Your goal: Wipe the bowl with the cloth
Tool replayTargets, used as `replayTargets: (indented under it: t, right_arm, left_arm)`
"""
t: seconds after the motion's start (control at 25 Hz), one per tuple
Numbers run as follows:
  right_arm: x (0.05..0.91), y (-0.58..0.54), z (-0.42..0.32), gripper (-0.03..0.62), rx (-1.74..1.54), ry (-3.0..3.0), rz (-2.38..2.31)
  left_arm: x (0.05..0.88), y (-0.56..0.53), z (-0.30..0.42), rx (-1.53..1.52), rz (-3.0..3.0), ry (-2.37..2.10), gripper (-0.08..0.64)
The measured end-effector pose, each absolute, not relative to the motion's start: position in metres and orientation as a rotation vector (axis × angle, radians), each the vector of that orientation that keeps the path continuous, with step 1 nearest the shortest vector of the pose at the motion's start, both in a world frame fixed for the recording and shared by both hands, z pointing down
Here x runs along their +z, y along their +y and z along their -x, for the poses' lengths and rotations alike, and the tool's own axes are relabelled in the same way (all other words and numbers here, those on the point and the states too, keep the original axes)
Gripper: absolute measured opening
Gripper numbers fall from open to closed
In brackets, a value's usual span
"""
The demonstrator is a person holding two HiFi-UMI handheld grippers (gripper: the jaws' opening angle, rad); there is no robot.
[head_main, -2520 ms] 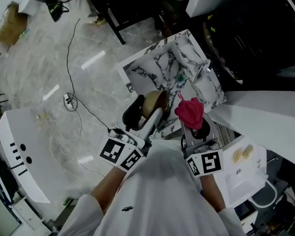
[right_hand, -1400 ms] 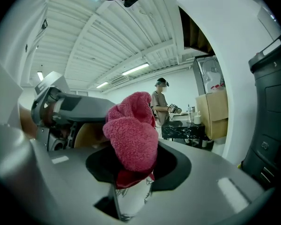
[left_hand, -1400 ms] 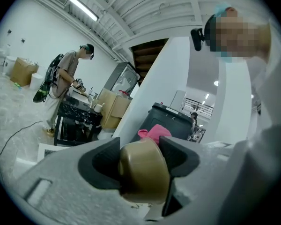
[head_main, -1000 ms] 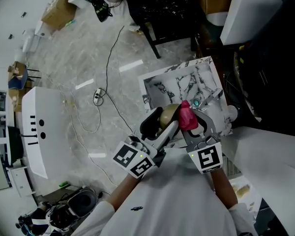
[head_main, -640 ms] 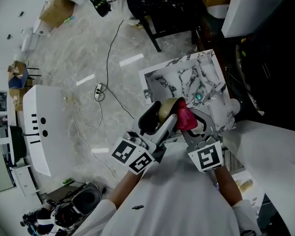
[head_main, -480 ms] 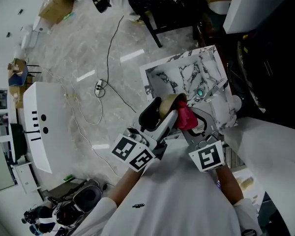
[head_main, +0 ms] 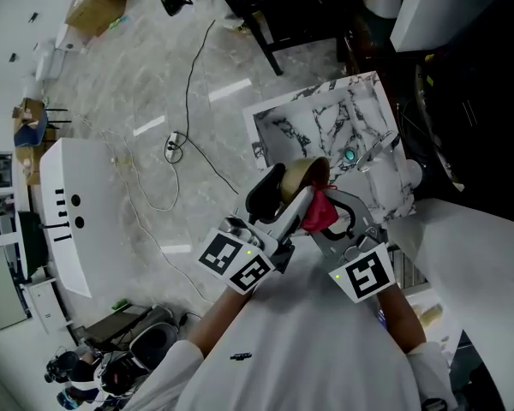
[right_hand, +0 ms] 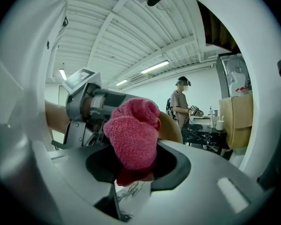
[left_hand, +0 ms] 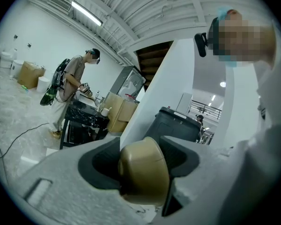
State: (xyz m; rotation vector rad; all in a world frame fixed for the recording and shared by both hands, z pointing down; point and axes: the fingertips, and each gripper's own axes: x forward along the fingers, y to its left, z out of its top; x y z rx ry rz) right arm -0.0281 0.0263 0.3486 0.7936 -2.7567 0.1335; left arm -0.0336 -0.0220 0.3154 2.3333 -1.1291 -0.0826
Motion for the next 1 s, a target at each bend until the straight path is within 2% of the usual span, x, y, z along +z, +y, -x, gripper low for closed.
replayTargets:
  t: [0.56,1.0]
  right_arm:
    - [0.337,0.014,0.017,0.153,0.005,-2.786,-0.893]
    - [0.343,-0.009,0.002,0.153,-0.05,-2.664,-1.023]
  left_arm:
    - [0.312,-0.01,0.019,-0.144,-2.287,-0.935,0.265]
    - [0.302,-0.009,0.019,-0.114,-2.348,-0.984,0.268]
